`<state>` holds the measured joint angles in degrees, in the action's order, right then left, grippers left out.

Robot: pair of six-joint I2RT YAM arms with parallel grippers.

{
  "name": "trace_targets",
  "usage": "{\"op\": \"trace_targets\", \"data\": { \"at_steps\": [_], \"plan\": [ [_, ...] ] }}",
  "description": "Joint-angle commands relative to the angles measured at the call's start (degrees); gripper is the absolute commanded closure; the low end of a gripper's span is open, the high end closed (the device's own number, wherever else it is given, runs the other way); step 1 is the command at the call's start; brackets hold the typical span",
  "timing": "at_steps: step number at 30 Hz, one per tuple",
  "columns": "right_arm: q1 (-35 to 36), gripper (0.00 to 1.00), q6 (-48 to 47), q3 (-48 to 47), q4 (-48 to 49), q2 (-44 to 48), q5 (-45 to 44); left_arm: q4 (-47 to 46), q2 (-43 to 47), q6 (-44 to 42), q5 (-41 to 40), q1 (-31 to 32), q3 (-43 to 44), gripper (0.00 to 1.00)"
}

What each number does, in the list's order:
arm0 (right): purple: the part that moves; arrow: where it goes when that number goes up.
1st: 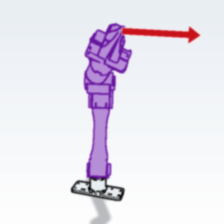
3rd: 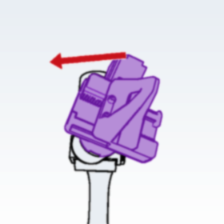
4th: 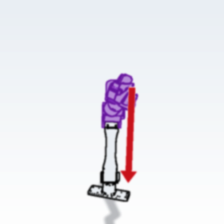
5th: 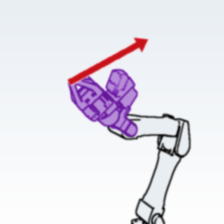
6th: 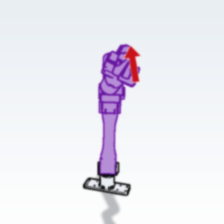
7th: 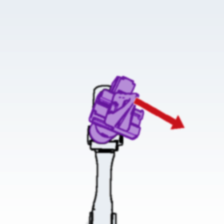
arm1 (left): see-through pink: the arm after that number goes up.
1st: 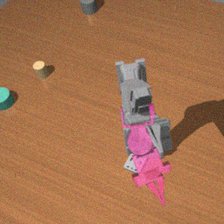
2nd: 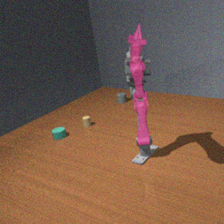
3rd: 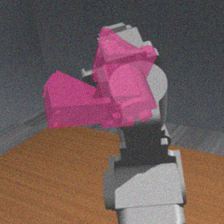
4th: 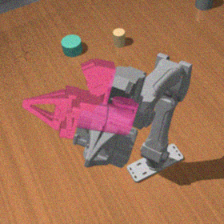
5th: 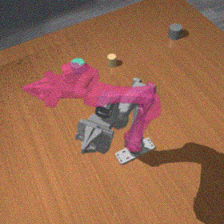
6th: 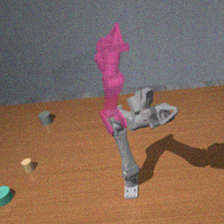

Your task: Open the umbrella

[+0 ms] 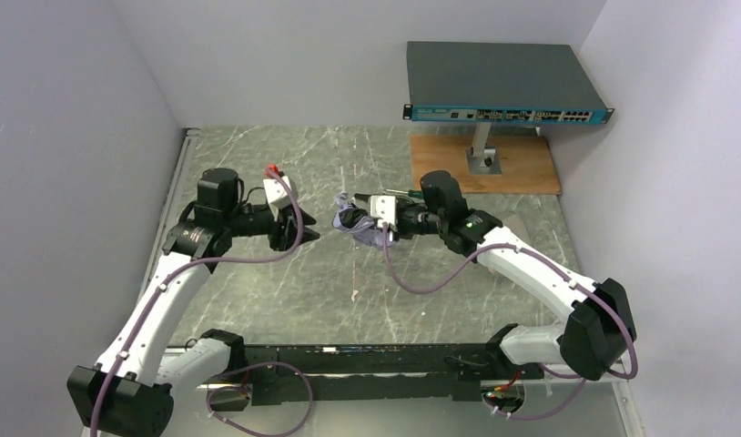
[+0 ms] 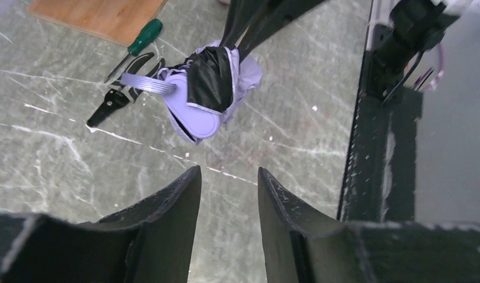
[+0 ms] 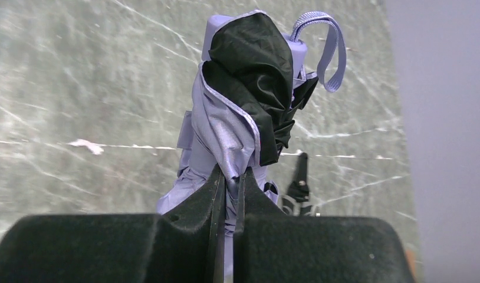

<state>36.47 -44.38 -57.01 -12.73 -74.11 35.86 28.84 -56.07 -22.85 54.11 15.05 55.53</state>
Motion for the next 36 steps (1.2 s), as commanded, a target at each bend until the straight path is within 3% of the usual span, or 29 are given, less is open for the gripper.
{"op": "trace_targets", "data": {
  "at_steps": [1,4,11,19,27,31,34,36],
  "plan": [
    [1.33,1.00,-10.26,3.42,14.54,4.02,-4.71,-9.24,0.76,19.24,5.89,-2.55,-1.17,0.51],
    [2.31,1.00,-10.86,4.16,16.50,4.05,-6.90,-13.61,-0.55,29.08,1.65,-2.57,-1.25,0.47],
    [4.78,1.00,-12.33,3.46,16.98,2.76,-9.49,-14.50,-7.39,40.48,-0.44,-2.48,1.64,0.41],
    [7.22,1.00,-14.91,3.08,15.73,2.54,-10.49,-21.42,-7.51,43.99,0.25,-2.48,0.97,0.44],
    [9.37,1.00,-15.93,2.87,15.48,2.71,-11.10,-22.30,-6.68,44.41,-5.10,-0.03,0.04,0.51],
    [10.05,1.00,-15.74,4.16,15.92,4.10,-11.67,-20.42,-5.63,43.35,-6.59,0.09,0.44,0.66],
    [10.03,1.00,-14.89,4.47,15.87,4.35,-13.30,-18.26,-4.60,41.59,-6.50,0.07,1.13,0.97],
    [10.03,1.00,-14.64,4.78,15.63,4.43,-14.04,-17.56,-3.52,40.76,-7.25,0.06,1.05,1.00]
  ]
}}
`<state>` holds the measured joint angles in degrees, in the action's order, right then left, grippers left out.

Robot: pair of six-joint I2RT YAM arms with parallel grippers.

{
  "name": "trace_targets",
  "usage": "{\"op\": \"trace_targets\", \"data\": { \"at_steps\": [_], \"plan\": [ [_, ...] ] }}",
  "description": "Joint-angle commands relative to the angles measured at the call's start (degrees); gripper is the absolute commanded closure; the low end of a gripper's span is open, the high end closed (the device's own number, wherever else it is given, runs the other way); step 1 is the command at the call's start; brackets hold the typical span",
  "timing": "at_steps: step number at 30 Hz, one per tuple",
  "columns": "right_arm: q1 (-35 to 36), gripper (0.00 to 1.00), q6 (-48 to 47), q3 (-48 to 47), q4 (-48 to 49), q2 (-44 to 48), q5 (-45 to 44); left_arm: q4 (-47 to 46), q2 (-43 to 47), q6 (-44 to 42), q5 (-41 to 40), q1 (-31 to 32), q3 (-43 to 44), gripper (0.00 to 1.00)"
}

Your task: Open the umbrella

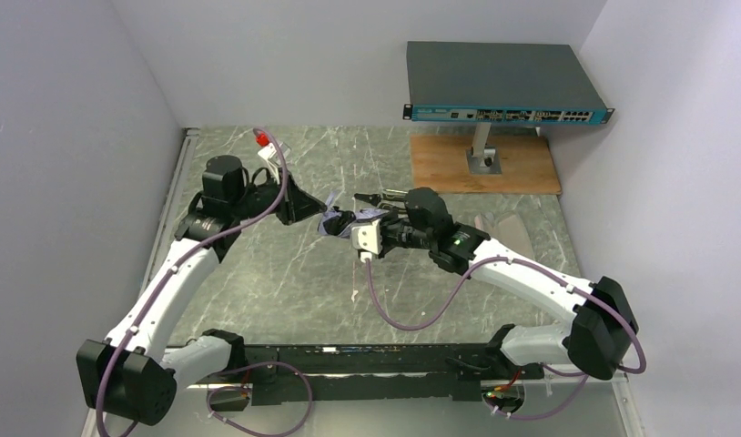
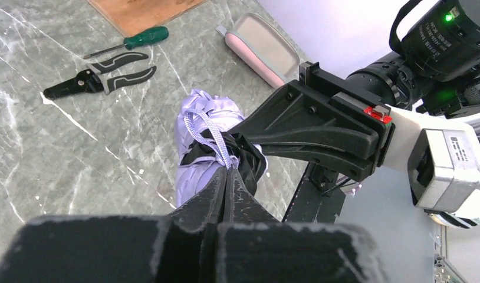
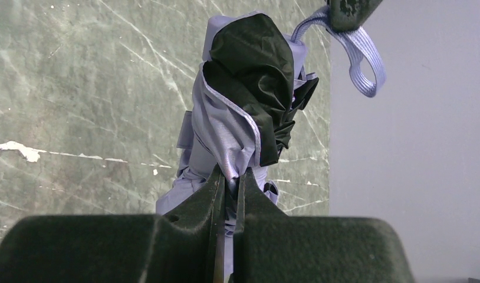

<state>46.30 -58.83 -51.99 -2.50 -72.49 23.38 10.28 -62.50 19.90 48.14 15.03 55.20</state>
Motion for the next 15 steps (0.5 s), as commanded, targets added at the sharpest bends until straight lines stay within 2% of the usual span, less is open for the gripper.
{"op": "trace_targets", "data": {
  "at_steps": [1,5,9,15],
  "plan": [
    [0.19,1.00,0.03,-0.04,5.47,2.96,-1.87,1.05,3.51,-2.09,-2.01,0.05,1.28,1.00],
    [0.17,1.00,0.87,1.69,4.48,4.09,-2.97,2.13,5.64,-3.78,-5.11,-1.79,1.35,1.00],
    [-0.28,1.00,1.01,4.09,2.82,5.47,-3.65,0.15,6.96,-3.07,-4.67,-7.15,1.42,1.00],
    [-0.85,1.00,2.93,2.93,-5.75,3.95,-2.90,0.48,8.31,-3.85,-5.73,-10.20,3.40,1.00]
  ]
}}
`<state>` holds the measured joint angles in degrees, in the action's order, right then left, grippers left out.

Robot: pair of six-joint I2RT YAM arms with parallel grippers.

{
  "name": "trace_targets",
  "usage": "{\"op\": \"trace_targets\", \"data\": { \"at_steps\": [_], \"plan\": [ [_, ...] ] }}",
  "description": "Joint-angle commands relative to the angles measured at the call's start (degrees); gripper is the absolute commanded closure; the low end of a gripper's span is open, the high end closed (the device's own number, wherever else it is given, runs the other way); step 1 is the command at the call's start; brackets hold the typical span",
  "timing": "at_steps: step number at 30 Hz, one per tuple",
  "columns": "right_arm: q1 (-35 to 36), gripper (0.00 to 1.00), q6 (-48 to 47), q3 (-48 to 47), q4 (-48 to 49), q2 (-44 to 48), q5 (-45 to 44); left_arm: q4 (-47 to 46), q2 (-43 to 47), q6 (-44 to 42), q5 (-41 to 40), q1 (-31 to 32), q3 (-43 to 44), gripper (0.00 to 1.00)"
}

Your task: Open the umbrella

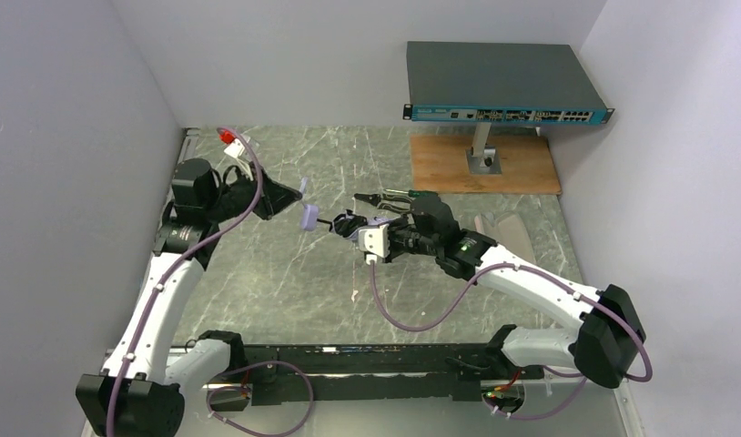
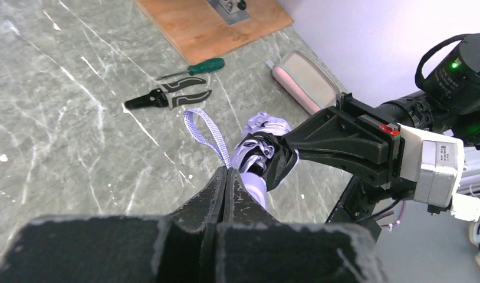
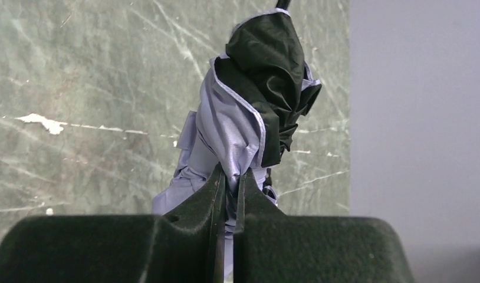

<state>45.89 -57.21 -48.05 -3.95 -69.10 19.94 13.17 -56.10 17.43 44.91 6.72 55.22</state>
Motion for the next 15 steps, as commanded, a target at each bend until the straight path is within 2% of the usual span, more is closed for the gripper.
{"op": "trace_targets", "data": {
  "at_steps": [1,5,6,7,8,9,10,11,12,15],
  "plan": [
    [-0.56,1.00,1.91,-1.74,-5.71,-0.07,0.65,-2.25,2.21,-1.66,-3.05,-2.66,3.47,1.00],
    [-0.83,1.00,4.60,-5.54,-12.68,-3.28,1.96,0.24,2.26,-7.16,-9.05,-4.74,3.45,1.00],
    [-1.04,1.00,5.72,-6.88,-14.22,-4.29,2.50,1.59,1.70,-11.08,-8.90,-4.86,3.68,0.92],
    [-1.35,1.00,6.92,-8.55,-16.07,-5.37,3.05,3.50,0.93,-16.99,-6.51,-4.90,4.34,0.70],
    [-1.52,1.00,7.98,-10.46,-17.95,-6.60,3.80,6.83,0.17,-26.05,-2.85,-4.84,5.79,0.48],
    [-1.88,1.00,8.92,-12.26,-19.86,-8.00,4.56,12.33,-0.56,-35.92,0.28,-4.86,7.56,0.33],
    [-2.08,1.00,9.73,-14.32,-21.81,-9.30,5.27,17.68,-1.05,-44.29,2.91,-4.81,8.75,0.22],
    [-2.39,1.00,9.91,-15.90,-23.54,-10.70,6.16,24.64,-1.26,-56.70,4.72,-4.80,9.52,0.08],
    [-2.54,1.00,9.19,-17.36,-25.33,-12.41,6.96,30.11,-1.18,-66.30,6.55,-4.75,9.58,0.01],
    [-2.64,1.00,7.78,-20.54,-28.93,-15.29,7.43,36.88,0.89,-84.85,8.01,-4.00,4.56,0.03]
  ]
}}
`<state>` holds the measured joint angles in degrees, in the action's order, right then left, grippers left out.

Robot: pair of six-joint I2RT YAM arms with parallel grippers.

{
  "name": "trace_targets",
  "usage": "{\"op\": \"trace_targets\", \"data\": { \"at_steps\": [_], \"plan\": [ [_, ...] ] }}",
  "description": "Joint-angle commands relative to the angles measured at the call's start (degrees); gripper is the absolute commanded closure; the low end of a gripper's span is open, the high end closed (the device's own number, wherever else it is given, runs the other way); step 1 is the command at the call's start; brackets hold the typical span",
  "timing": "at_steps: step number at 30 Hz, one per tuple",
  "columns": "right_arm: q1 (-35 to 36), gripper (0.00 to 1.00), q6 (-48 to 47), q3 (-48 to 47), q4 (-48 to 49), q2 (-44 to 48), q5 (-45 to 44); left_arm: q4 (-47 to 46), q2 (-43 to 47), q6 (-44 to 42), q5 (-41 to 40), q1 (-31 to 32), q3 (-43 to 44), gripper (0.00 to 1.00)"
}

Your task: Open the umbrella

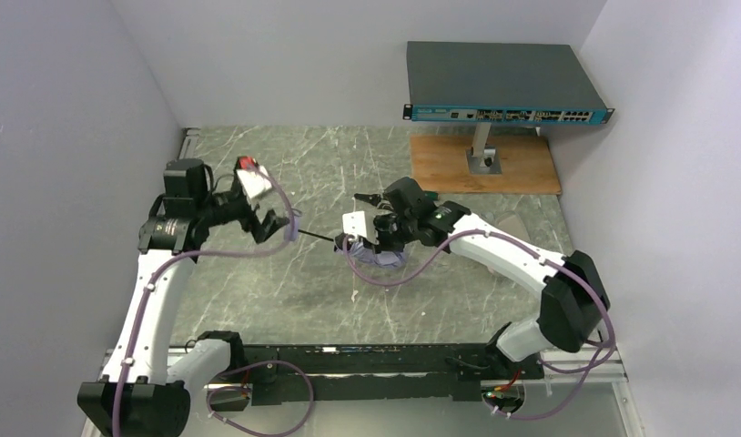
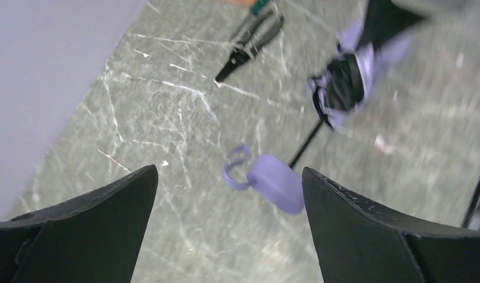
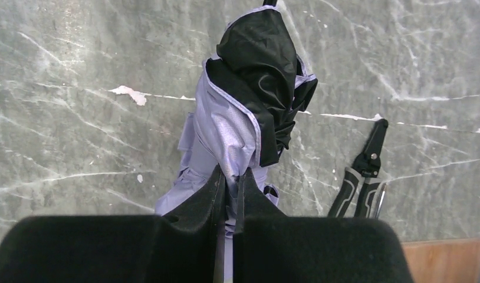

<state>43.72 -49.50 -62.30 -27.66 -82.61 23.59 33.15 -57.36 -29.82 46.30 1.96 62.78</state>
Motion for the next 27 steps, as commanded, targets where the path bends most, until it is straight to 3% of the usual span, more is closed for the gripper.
{"op": "trace_targets", "data": {
  "at_steps": [1,5,10,13,14,15,16,19,23,27],
  "plan": [
    [-0.48,1.00,-0.32,-7.31,-6.45,-2.89,3.96,17.63,3.39,-42.28,5.45,2.36,-5.08,0.03],
    [-0.46,1.00,-1.72,-11.21,-11.93,-7.05,4.92,12.41,6.38,-50.75,-1.20,9.89,-13.55,0.10],
    [-0.44,0.97,-2.00,-13.65,-15.43,-13.10,3.25,4.73,6.14,-52.50,-3.17,13.68,-19.21,0.20],
    [-0.50,0.61,-0.66,-14.25,-14.69,-15.55,0.41,4.87,5.03,-50.19,-3.54,13.42,-19.76,0.20],
    [-0.51,0.40,0.76,-14.58,-14.55,-15.96,-0.43,5.01,4.91,-49.40,-3.10,12.79,-19.84,0.20],
    [-0.64,0.25,2.04,-15.03,-14.72,-16.11,-0.94,5.10,5.02,-48.50,-2.20,12.02,-19.89,0.18],
    [-0.84,0.19,3.83,-15.49,-14.96,-16.20,-1.07,4.89,5.18,-47.35,-1.01,10.83,-20.01,0.16],
    [-1.39,0.13,10.11,-16.40,-16.57,-16.41,-1.16,2.76,5.53,-44.08,1.43,6.79,-21.06,0.10],
    [-1.71,0.11,17.91,-13.76,-13.25,-15.47,0.74,3.48,4.26,-45.23,3.58,3.68,-21.18,0.09],
    [-1.71,0.11,18.56,-14.72,-13.26,-18.05,1.54,4.05,2.55,-46.79,4.91,2.84,-21.12,0.09]
  ]
}}
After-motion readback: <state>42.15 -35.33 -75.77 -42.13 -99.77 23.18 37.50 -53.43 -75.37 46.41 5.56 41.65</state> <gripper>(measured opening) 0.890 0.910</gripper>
